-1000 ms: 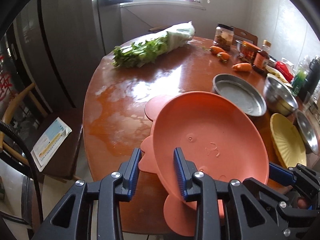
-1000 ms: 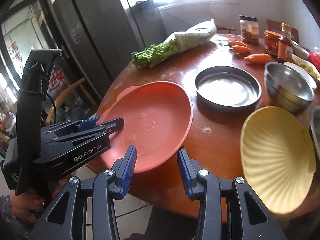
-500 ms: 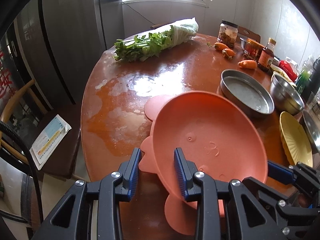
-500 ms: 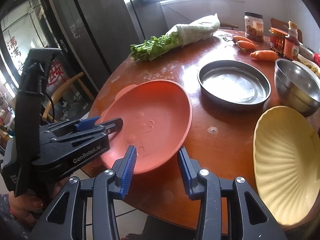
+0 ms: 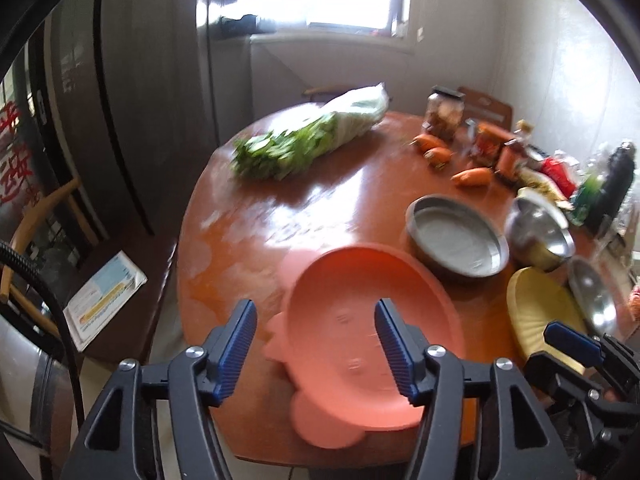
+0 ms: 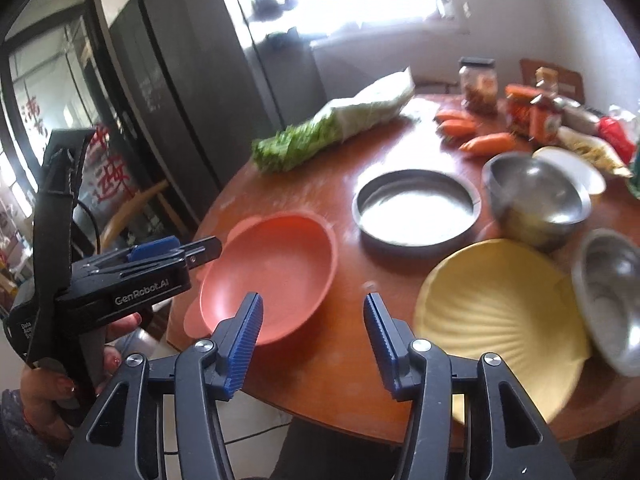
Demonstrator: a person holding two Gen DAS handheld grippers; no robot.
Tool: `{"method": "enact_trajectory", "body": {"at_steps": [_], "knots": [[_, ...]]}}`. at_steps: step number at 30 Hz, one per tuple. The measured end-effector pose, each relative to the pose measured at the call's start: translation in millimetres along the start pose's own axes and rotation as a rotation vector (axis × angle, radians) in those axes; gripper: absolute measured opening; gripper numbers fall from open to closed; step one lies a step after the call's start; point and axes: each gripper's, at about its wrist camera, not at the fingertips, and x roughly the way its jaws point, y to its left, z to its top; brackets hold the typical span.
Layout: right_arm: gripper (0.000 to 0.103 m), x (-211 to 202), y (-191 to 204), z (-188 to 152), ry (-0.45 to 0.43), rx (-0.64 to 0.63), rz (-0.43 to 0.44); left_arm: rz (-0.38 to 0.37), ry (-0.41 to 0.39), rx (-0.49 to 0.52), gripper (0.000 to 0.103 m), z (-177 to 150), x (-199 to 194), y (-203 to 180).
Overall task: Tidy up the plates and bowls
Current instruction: 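Slide the pink bowl with the left tool away from the other dishes and release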
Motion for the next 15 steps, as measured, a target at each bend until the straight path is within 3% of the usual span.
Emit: {"method": "enact_trajectory", "body": {"at_steps": [7,15], "knots": [[0.060,-61,-34,-1,-0.092,0.024,-0.055,-0.066,-0.047,0.054,0.063,4,-28,-54],[0.061,-99,-77,-15,-0.105,0.073,-0.107,-0.122,-0.047,0.086,0.064,-7,-34,-112]]}}
